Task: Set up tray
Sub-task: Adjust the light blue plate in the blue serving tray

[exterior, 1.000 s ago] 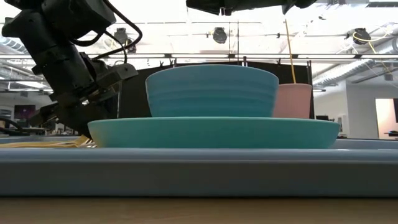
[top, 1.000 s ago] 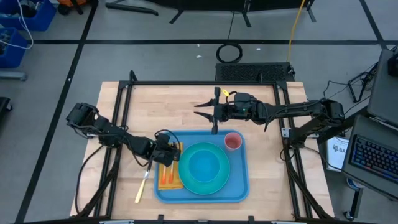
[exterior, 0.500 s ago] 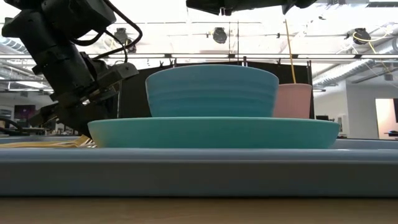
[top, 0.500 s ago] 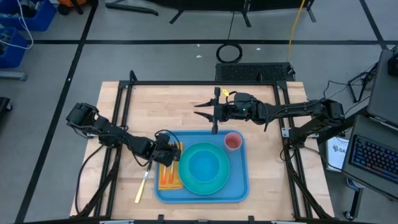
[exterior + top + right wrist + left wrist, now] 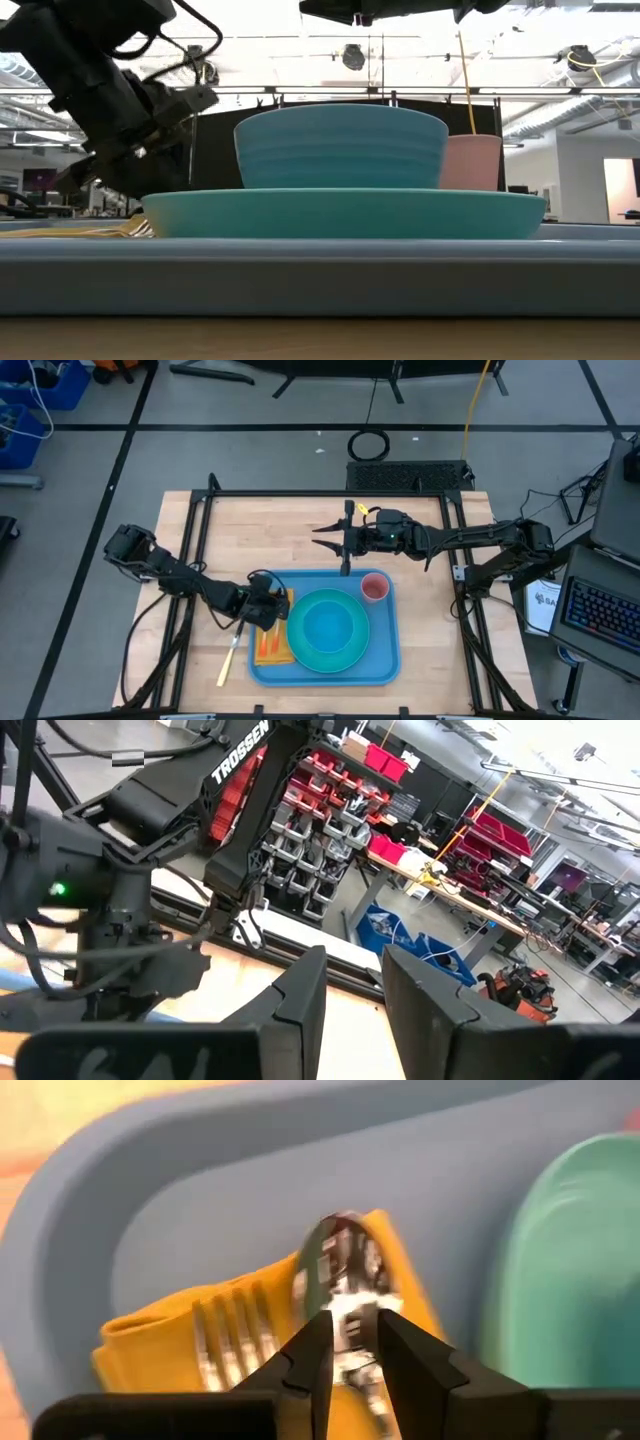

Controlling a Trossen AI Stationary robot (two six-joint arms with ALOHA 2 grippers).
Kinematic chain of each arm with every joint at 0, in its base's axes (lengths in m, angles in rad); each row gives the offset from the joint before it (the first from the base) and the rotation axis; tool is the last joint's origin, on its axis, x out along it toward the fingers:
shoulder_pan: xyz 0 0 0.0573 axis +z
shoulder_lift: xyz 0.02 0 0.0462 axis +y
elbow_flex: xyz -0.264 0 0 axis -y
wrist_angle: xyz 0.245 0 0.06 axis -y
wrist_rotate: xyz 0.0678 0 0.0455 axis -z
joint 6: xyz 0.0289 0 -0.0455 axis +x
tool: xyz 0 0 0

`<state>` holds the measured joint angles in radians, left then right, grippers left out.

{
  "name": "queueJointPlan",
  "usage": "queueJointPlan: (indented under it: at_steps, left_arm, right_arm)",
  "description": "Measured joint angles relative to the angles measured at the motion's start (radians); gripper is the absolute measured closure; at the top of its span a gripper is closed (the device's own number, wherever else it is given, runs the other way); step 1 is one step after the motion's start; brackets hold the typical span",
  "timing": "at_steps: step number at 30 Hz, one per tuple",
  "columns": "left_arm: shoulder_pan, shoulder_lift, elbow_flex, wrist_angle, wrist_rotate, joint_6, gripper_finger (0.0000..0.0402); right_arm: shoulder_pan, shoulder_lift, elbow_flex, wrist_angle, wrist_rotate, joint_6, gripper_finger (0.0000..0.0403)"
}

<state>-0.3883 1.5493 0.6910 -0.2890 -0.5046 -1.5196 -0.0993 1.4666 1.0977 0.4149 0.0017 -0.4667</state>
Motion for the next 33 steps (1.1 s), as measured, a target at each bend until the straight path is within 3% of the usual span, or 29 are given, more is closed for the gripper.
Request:
queueJointPlan:
  at_steps: [8,13,19,22,33]
  left_arm:
    - [-0.064,-0.121,0.000,-0.002,-0.193,0.095,0.0316]
    - [-0.124,-0.172,0.000,0.009,-0.328,0.170,0.0316]
    - [-0.181,-0.175,0.000,0.010,-0.393,0.205,0.0316]
    - [-0.208,-0.172,0.000,0.010,-0.422,0.207,0.0316]
    - [-0.297,-0.172,0.000,0.010,-0.519,0.180,0.0316]
  right_arm:
    - [0.003,0.000,0.000,0.000,0.005,0.009,0.0312]
    - [0.004,-0.002,0.001,-0.098,0.060,0.132,0.0312]
    - [0.067,-0.045,0.000,-0.340,0.259,0.208,0.0312]
    - [0.120,-0.086,0.000,-0.377,0.344,0.225,0.0313]
    - [0.274,-0.248,0.001,-0.631,0.360,0.516,0.0321]
